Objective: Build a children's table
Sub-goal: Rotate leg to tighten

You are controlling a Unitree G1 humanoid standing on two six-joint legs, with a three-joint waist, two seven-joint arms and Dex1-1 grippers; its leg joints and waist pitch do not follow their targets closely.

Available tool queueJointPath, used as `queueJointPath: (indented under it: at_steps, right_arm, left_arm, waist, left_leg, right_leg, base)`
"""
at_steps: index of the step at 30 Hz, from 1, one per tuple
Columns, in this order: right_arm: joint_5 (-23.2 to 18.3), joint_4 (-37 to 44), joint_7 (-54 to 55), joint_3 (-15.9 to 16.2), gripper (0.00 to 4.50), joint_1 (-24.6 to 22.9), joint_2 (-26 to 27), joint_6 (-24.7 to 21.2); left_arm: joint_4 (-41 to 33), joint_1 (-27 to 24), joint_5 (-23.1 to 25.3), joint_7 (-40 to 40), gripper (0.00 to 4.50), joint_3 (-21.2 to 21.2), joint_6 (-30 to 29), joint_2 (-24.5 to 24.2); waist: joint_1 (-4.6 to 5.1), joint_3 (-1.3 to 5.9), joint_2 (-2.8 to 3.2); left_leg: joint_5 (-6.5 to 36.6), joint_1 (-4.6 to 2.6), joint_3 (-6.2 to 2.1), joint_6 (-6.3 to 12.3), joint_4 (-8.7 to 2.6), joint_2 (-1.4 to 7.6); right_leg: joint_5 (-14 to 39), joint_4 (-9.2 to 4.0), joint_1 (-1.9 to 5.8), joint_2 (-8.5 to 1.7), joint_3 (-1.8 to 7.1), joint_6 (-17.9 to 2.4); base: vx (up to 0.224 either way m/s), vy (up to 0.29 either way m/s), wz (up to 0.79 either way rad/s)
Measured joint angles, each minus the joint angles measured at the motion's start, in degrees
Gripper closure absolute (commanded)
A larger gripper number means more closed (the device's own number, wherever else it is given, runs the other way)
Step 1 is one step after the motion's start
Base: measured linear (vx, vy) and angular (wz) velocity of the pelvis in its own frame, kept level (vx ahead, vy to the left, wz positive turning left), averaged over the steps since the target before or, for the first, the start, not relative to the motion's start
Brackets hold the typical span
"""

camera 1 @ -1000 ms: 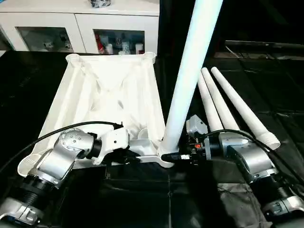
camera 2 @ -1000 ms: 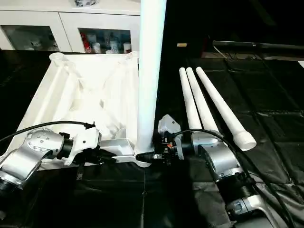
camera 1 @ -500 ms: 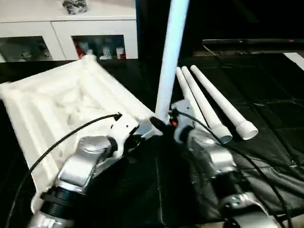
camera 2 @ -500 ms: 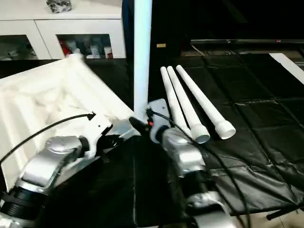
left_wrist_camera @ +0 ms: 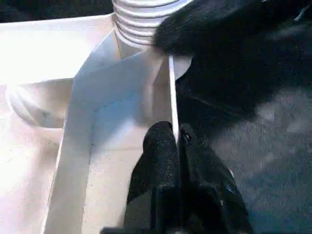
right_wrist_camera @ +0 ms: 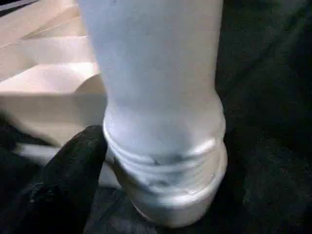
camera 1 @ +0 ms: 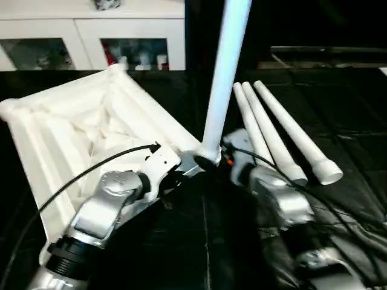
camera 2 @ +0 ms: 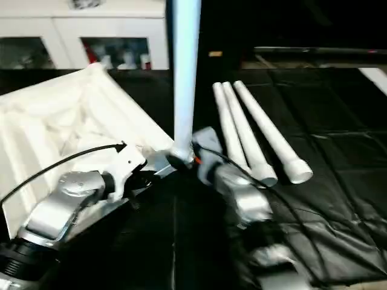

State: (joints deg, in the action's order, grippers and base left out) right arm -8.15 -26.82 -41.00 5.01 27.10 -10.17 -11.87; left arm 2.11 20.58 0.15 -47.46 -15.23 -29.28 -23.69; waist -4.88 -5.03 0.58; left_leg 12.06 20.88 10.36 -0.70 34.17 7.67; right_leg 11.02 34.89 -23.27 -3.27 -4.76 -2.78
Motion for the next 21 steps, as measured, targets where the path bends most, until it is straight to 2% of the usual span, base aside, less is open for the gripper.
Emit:
queueJointPath:
  at_steps: [7,10,16,19,20,21]
  right_arm:
    - [-3.6,7.0,-15.2,0.9,0.03,-1.3,-10.4,0.0]
    - [-3.9,8.3,-19.0,1.3,0.03,-1.4,-11.7,-0.2]
    - [-4.7,10.3,-29.2,6.3,0.03,-1.3,-15.8,-1.4]
    - [-4.5,10.4,-31.5,8.6,0.03,-1.2,-15.9,-1.3]
    - [-3.9,10.0,-32.0,9.3,0.31,-0.9,-15.8,-1.0]
    - [-3.1,9.0,-32.4,9.9,0.31,-0.3,-15.5,-0.5]
  left_arm:
    - [4.0,0.5,-1.3,-8.8,4.5,-1.1,9.3,-5.7]
    - [4.7,0.5,-1.6,-11.9,4.5,-1.5,11.2,-7.0]
    - [5.9,1.3,-3.1,-20.0,4.5,-3.6,15.5,-9.0]
    - [6.9,1.9,-3.4,-22.0,4.5,-4.3,17.0,-9.3]
    - [7.1,2.0,-3.4,-22.7,4.5,-4.4,17.3,-9.4]
    - [7.4,2.1,-3.5,-23.3,4.5,-4.6,17.8,-9.5]
  waist:
    - [-0.52,-0.02,0.07]
    - [-0.54,-0.02,0.09]
    - [-1.75,0.02,0.14]
    - [-1.95,0.02,0.14]
    - [-1.92,0.03,0.14]
    - [-1.89,0.03,0.14]
  left_leg:
    - [0.0,0.07,-0.04,-0.01,0.2,0.24]
    - [0.0,0.09,-0.04,-0.03,0.29,0.34]
    - [0.0,0.14,-0.03,-0.02,0.36,0.38]
    - [0.0,0.14,-0.02,-0.03,0.43,0.42]
    - [0.0,0.13,-0.01,-0.03,0.45,0.42]
    - [0.0,0.13,-0.01,-0.03,0.5,0.43]
  right_leg:
    - [0.0,-0.01,0.17,-0.02,-0.4,0.0]
    - [0.0,0.0,0.21,-0.02,-0.54,0.0]
    - [0.0,0.0,0.26,-0.07,-0.66,0.0]
    - [0.0,0.04,0.31,-0.09,-0.7,0.0]
    - [0.0,0.05,0.33,-0.09,-0.7,0.0]
    - [0.0,0.08,0.34,-0.1,-0.7,0.0]
  base:
    - [0.0,0.0,0.0]
    - [0.0,0.0,0.0]
    - [0.0,0.0,0.0]
    - [0.0,0.0,0.0]
    - [0.0,0.0,0.0]
    - [0.0,0.0,0.0]
